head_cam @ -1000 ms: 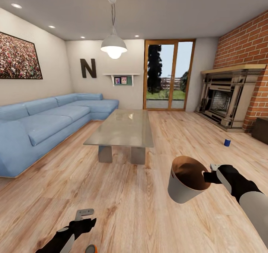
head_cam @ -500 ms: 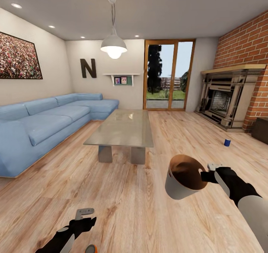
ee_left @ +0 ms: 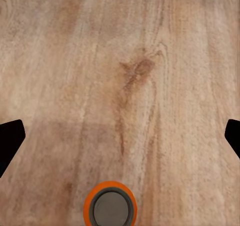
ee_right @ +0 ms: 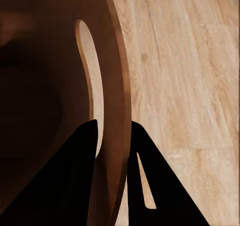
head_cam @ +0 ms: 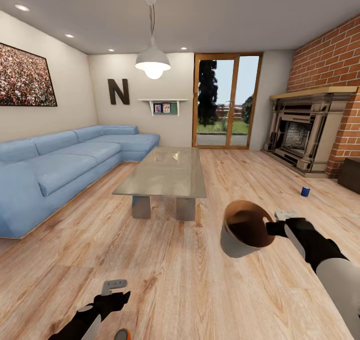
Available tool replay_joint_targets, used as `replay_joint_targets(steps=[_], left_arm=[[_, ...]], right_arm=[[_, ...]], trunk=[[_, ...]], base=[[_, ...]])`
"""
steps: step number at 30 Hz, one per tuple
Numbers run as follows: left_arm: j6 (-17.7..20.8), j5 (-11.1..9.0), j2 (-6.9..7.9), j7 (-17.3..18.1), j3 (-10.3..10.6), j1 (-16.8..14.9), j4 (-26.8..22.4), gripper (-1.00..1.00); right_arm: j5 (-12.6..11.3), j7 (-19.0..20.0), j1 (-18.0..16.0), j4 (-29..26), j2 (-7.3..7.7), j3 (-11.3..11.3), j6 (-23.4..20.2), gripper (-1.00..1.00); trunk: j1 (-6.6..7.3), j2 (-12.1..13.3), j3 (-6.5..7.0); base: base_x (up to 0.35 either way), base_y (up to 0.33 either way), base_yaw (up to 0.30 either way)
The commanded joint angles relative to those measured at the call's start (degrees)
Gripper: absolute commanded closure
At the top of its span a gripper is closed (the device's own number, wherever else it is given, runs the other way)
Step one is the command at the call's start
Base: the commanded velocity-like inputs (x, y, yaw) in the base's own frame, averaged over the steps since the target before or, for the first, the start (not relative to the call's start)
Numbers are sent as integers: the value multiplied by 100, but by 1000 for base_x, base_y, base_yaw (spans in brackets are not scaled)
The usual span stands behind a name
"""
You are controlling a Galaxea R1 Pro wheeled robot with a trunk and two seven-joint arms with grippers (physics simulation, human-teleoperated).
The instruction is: Put the three can of soda from the living room inside the tash can in the kitchen.
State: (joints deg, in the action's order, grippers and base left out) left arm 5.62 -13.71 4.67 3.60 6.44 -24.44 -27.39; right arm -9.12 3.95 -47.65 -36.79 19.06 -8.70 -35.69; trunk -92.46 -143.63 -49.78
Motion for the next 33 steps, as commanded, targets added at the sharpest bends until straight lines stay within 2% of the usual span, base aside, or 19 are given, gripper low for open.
replay_joint_targets(steps=[1, 7, 8, 33], left_arm=[[-13, 0, -7, 0, 2, 0, 2, -100], [-31, 0, -17, 0, 6, 0, 7, -100], [-32, 0, -17, 0, 6, 0, 8, -100], [-35, 1, -19, 0, 7, 0, 14, -100]], right_arm=[[-30, -10, -33, -33, -33, -2, 33, 100], [-59, -71, -210, -194, -105, -17, 228, 100], [-801, -71, -504, -808, -106, -17, 385, 100], [-811, -44, -517, -835, -108, -16, 458, 100]], trunk=[[1, -1, 1], [1, -1, 1], [1, -1, 1], [1, -1, 1]], base=[[0, 0, 0], [0, 0, 0], [0, 0, 0], [0, 0, 0]])
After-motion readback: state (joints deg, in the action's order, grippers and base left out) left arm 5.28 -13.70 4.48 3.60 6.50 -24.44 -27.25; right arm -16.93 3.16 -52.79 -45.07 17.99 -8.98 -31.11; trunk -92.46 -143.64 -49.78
